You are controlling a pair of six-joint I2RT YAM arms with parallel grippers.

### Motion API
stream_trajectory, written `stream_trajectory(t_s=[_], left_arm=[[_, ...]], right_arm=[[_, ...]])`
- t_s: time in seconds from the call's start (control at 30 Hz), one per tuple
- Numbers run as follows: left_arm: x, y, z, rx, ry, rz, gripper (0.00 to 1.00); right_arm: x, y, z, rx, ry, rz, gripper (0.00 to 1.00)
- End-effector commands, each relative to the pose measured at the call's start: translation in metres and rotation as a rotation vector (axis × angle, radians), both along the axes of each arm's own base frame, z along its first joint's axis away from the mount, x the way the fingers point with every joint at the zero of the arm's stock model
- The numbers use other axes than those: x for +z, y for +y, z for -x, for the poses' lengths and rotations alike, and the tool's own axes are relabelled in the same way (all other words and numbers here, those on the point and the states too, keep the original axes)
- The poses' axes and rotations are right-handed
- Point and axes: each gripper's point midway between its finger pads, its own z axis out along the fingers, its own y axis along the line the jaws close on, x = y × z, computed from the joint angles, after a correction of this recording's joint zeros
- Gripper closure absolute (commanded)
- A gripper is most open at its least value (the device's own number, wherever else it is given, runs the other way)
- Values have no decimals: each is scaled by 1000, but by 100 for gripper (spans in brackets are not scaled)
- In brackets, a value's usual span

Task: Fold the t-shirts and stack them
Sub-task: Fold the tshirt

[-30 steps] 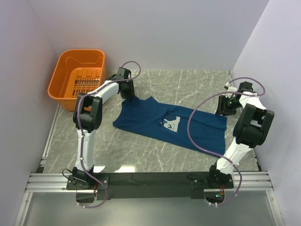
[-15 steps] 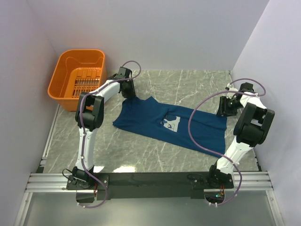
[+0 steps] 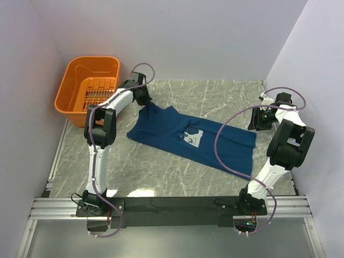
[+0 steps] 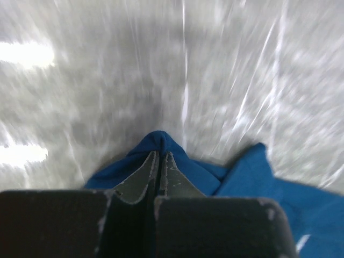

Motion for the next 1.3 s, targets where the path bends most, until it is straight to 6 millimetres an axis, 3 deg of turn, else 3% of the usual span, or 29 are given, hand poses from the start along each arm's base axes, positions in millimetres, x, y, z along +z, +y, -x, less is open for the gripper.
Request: stream_trajectory(t_s=[0.0,0.07,0.13,0.17,0.23,0.27,0.33,0.37,0.43,0.47,0.53,0.57,0.63,0.67,0.73,0.77,0.8,0.83,0.87,0.9,0.93,0.97,1.0,1.03,1.07,1.1,1.13,1.2,1.27], left_arm=[[45,12,-55,88,-158,121,99],[40,10,-64,85,-157,149,99],[54,4,-78,70,-194,193,99],[43,2,-81,69,-181,203,100],[55,-1,-94,68,-219,238,99],[48,-1,-98,69,-214,243,97],[60,-2,-107,64,-253,261,86],[61,-3,-109,54,-260,265,71],[73,-5,-110,24,-289,266,57],[91,-6,-109,9,-322,271,49],[105,-7,-103,-31,-355,263,43],[131,-7,-98,-50,-395,266,39],[144,-5,-87,-91,-415,238,38],[173,-3,-80,-107,-462,228,37],[176,4,-64,-139,-471,168,37],[207,11,-53,-137,-527,141,36],[193,17,-40,-141,-498,110,36],[196,25,-31,-149,-515,61,36],[230,32,-17,-139,-589,40,33],[208,42,-2,-123,-549,-3,32],[210,50,8,-122,-564,-40,30],[238,57,25,-109,-630,-53,27],[215,65,39,-98,-602,-82,26],[216,69,49,-96,-621,-101,24],[235,76,65,-84,-675,-110,20],[211,80,77,-85,-646,-129,18],[219,84,90,-89,-677,-141,16],[192,89,107,-100,-624,-161,14],[181,90,118,-115,-598,-167,14]], right_arm=[[17,-5,-12,-7,-72,9,45],[17,-6,-14,-9,-76,7,45],[18,-6,-16,-10,-79,2,45],[19,-6,-16,-9,-81,1,45],[20,-5,-18,0,-89,-5,45],[21,-4,-17,6,-94,-7,45],[28,2,-16,51,-120,-14,46],[30,6,-12,70,-122,-21,46],[39,15,-5,159,-152,-25,45],[41,30,6,212,-146,-79,45],[50,42,17,317,-182,-81,45],[52,57,27,365,-177,-127,45],[56,74,43,468,-199,-134,44],[51,86,56,505,-180,-164,44],[54,109,70,627,-203,-164,44],[48,122,87,671,-169,-192,44],[46,137,96,744,-159,-192,44],[46,144,105,823,-176,-165,44],[43,150,115,867,-159,-156,44],[31,159,132,936,-115,-138,44],[31,162,140,993,-129,-96,44],[21,165,152,1019,-109,-83,44],[17,167,157,1043,-111,-56,44],[17,170,162,1070,-111,-5,44],[9,170,165,1064,-116,16,44],[6,175,168,1086,-118,38,44],[6,179,166,1102,-136,86,44],[-4,178,169,1085,-127,121,44],[-12,176,166,1064,-120,170,44]])
